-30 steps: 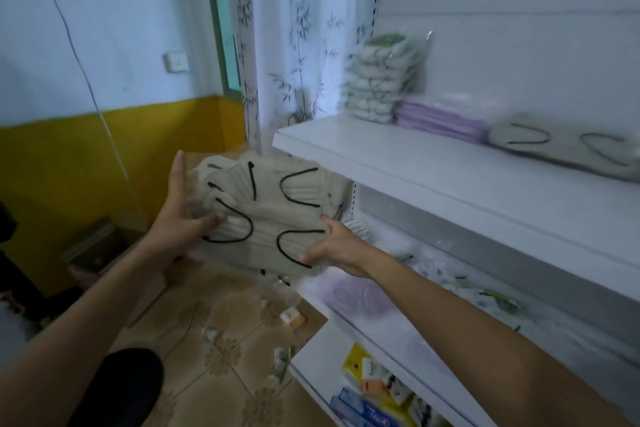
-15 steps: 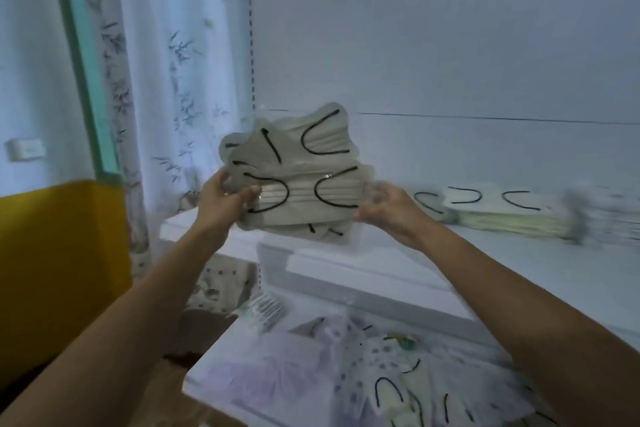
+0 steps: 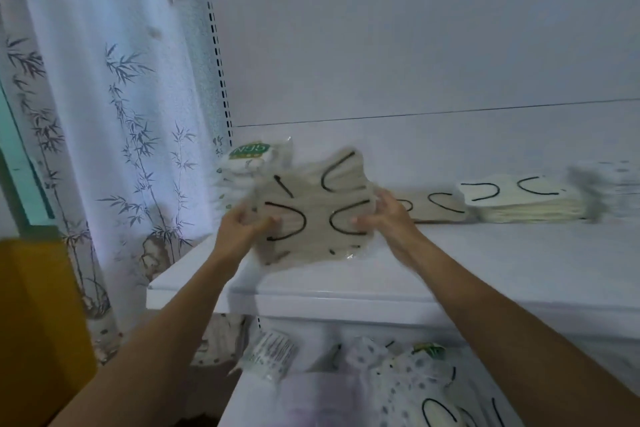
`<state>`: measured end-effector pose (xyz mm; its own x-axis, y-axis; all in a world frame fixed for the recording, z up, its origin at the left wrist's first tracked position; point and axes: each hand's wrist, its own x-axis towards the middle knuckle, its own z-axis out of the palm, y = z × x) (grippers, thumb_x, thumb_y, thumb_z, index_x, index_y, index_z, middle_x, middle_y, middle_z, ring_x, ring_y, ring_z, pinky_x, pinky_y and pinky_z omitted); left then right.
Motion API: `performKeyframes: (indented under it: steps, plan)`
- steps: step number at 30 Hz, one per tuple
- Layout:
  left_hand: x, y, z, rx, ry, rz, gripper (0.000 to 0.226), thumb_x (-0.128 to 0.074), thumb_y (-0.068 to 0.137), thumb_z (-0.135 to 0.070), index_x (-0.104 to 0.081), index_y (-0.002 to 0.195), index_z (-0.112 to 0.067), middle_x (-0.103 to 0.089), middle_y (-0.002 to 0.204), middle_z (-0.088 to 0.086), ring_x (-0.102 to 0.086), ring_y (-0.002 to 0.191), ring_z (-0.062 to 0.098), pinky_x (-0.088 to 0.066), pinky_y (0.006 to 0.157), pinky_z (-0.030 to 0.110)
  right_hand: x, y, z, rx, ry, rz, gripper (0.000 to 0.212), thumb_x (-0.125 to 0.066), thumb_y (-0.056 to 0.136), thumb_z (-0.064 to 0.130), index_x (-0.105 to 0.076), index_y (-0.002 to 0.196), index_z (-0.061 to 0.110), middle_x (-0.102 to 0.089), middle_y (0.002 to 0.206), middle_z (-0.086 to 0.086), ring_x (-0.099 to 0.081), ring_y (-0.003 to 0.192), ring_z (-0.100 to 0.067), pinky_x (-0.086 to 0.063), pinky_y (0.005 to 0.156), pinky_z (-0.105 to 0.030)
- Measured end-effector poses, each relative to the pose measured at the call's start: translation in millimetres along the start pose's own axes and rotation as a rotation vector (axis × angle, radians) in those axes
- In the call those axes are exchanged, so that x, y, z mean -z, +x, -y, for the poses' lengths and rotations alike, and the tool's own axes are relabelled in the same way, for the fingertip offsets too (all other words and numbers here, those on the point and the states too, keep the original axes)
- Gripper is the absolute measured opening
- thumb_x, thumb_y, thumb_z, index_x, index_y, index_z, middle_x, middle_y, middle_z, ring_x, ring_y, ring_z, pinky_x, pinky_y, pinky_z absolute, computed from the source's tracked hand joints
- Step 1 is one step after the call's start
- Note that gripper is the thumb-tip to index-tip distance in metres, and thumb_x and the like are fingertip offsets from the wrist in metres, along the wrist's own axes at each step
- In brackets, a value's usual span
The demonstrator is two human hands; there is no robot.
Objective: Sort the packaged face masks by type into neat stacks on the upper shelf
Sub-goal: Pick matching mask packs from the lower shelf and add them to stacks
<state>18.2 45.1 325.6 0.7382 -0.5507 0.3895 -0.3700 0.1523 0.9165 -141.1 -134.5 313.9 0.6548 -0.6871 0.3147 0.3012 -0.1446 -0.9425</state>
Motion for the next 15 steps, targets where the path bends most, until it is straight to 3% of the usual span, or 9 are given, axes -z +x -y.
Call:
performKeyframes:
  steps: [2, 5, 7, 9, 10, 13, 15]
  plan:
    - [-2.6, -3.7, 20.7, 0.096, -0.078, 0.014, 0.035, -0.078, 0.06, -0.014, -0.044, 0.059, -0.015, -0.046, 0.04, -0.012, -0.048, 0.045, 0.012, -0.038, 0.043, 0.02, -6.2, -2.6, -23.4, -0.047, 0.03, -0.039, 0.072, -0.07, 0.068, -0.014, -0.047, 0.133, 0.007, -0.063, 0.121, -0.008, -0.061, 0.109, -0.02, -0.053, 0.088, -0.033]
    - [-2.3, 2.3, 37.6, 0.097, -0.136, 0.069, 0.027, -0.072, 0.061, -0.01, -0.046, 0.057, -0.016, -0.039, 0.046, 0.0, -0.036, 0.048, 0.013, -0.026, 0.046, 0.023, -10.7, -2.3, -32.9, -0.018, -0.049, -0.093, 0.08, -0.072, 0.068, -0.011, -0.045, 0.134, 0.023, -0.052, 0.132, -0.002, -0.048, 0.122, -0.015, -0.047, 0.096, -0.034]
    - [-0.1, 5.0, 42.3, 0.041, -0.096, 0.092, 0.023, -0.066, 0.07, 0.004, -0.05, 0.063, -0.01, -0.044, 0.045, -0.002, -0.038, 0.042, 0.011, -0.029, 0.044, 0.019, -10.9, -3.8, -28.2, -0.011, -0.079, -0.123, 0.09, -0.073, 0.07, -0.009, -0.033, 0.142, 0.029, -0.043, 0.131, 0.002, -0.042, 0.122, -0.012, -0.05, 0.086, -0.024]
    - [0.7, 5.9, 45.2, -0.005, -0.083, 0.107, 0.026, -0.055, 0.074, 0.016, -0.047, 0.06, -0.004, -0.041, 0.043, -0.004, -0.034, 0.037, 0.007, -0.027, 0.041, 0.015, -9.3, -5.1, -28.1, 0.034, -0.072, -0.187, 0.096, -0.073, 0.071, -0.007, -0.026, 0.145, 0.03, -0.047, 0.129, 0.0, -0.047, 0.113, -0.012, -0.049, 0.074, -0.015]
    - [0.9, 6.5, 46.3, -0.019, -0.107, 0.105, 0.026, -0.054, 0.074, 0.018, -0.047, 0.06, -0.002, -0.043, 0.044, -0.003, -0.035, 0.038, 0.007, -0.028, 0.041, 0.015, -9.0, -5.9, -29.1, 0.076, -0.096, -0.236, 0.095, -0.075, 0.07, -0.006, -0.027, 0.144, 0.03, -0.051, 0.126, -0.001, -0.051, 0.108, -0.012, -0.049, 0.076, -0.016]
    - [-1.0, 16.0, 47.0, -0.03, -0.128, 0.01, 0.014, -0.069, 0.075, 0.005, -0.06, 0.083, -0.003, -0.062, 0.072, 0.001, -0.057, 0.061, 0.012, -0.047, 0.055, 0.025, -9.3, -7.3, -31.7, 0.209, -0.245, -0.391, 0.091, -0.08, 0.069, 0.004, -0.032, 0.141, 0.031, -0.055, 0.113, 0.006, -0.055, 0.099, -0.011, -0.048, 0.087, -0.025]
    - [-3.5, 22.5, 44.0, -0.009, -0.004, -0.049, 0.024, -0.075, 0.076, -0.009, -0.054, 0.086, -0.013, -0.055, 0.079, -0.004, -0.053, 0.071, 0.009, -0.046, 0.065, 0.025, -9.4, -8.0, -32.4, 0.23, -0.292, -0.431, 0.093, -0.081, 0.07, 0.009, -0.028, 0.144, 0.029, -0.052, 0.11, 0.01, -0.053, 0.096, -0.009, -0.046, 0.088, -0.024]
